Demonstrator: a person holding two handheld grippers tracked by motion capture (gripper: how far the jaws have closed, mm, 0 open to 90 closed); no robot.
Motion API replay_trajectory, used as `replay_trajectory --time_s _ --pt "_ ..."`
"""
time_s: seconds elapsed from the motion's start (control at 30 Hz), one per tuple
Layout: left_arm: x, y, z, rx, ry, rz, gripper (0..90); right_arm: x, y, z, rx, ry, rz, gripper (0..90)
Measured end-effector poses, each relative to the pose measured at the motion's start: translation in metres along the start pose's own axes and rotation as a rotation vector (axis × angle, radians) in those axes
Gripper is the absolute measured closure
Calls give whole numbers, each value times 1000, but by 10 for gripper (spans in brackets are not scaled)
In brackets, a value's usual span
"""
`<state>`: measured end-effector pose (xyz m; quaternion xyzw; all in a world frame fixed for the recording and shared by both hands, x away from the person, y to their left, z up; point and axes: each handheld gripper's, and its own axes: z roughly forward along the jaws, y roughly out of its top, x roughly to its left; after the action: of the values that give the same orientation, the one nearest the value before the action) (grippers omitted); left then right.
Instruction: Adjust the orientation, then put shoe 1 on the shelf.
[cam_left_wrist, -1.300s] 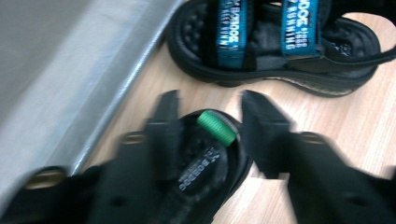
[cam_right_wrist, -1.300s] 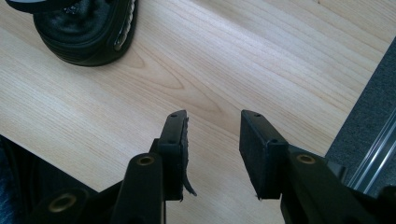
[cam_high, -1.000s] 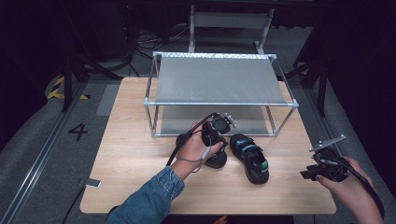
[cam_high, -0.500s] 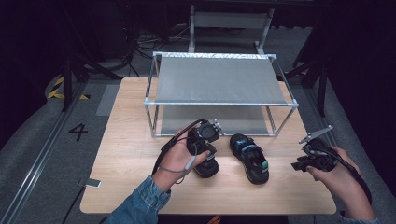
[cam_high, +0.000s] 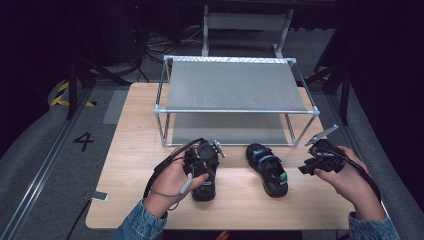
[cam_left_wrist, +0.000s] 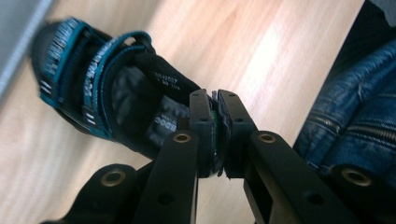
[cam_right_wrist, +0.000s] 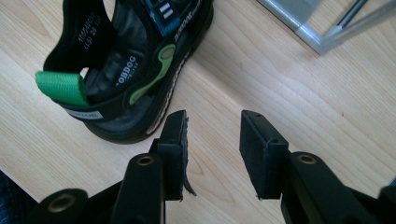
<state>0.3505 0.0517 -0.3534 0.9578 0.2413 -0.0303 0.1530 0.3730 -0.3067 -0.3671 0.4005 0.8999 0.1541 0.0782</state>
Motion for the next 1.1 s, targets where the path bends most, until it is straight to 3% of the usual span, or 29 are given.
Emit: replay_trajectory --time_s 0.13,0.17,0.2,0.23,0.27,0.33,0.47,0.57,0.7,0.87,0.9,0.97,1.1 --pt "-1 -2 7 38 -18 -3 825 1 4 0 -4 3 -8 627" --pt "-2 -2 6 30 -10 -1 791 0 5 0 -6 4 -10 625" --pt "-2 -2 6 30 -10 -1 686 0 5 0 -6 4 -10 625" --pt "-4 -1 1 -5 13 8 592 -1 6 0 -4 4 -10 618" --pt "-4 -1 1 -5 13 8 569 -1 6 0 -4 4 -10 618" --pt "-4 -3 -7 -67 28 5 467 -2 7 0 -10 2 -8 611" --pt "4 -6 -16 -119 64 -20 379 -2 6 0 -12 1 -5 603" --pt "18 -11 -19 -146 98 -60 374 -2 6 0 -16 -2 -3 599" --pt "31 -14 -12 -128 110 -95 371 -2 6 1 -17 1 -2 597" --pt "44 -15 -2 -114 86 -86 366 -4 6 2 -12 3 4 592" --pt "51 -15 4 -106 43 -82 363 -5 5 3 -11 6 7 591" --pt "54 -15 11 -87 26 -82 358 -6 4 4 -8 3 10 590" --pt "56 -13 19 -74 21 -88 351 -7 4 4 -11 8 16 589"
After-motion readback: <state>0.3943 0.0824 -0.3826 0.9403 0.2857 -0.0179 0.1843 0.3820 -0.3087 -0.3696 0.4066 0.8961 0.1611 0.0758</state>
